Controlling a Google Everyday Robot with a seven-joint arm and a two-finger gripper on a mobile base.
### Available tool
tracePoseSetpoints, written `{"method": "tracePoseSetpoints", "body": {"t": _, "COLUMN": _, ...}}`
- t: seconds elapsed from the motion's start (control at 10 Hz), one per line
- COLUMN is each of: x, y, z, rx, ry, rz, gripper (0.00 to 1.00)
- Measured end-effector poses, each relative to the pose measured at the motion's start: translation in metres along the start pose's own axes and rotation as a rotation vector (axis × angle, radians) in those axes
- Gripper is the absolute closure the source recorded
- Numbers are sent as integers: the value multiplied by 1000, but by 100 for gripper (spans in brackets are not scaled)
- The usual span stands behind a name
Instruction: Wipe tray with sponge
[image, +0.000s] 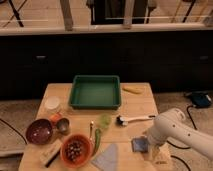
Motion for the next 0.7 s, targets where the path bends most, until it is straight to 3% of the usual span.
{"method": "tracePoseSetpoints", "body": {"t": 0.7, "x": -4, "y": -3, "z": 2, "rx": -16, "ry": -4, "rz": -1, "gripper": 20}}
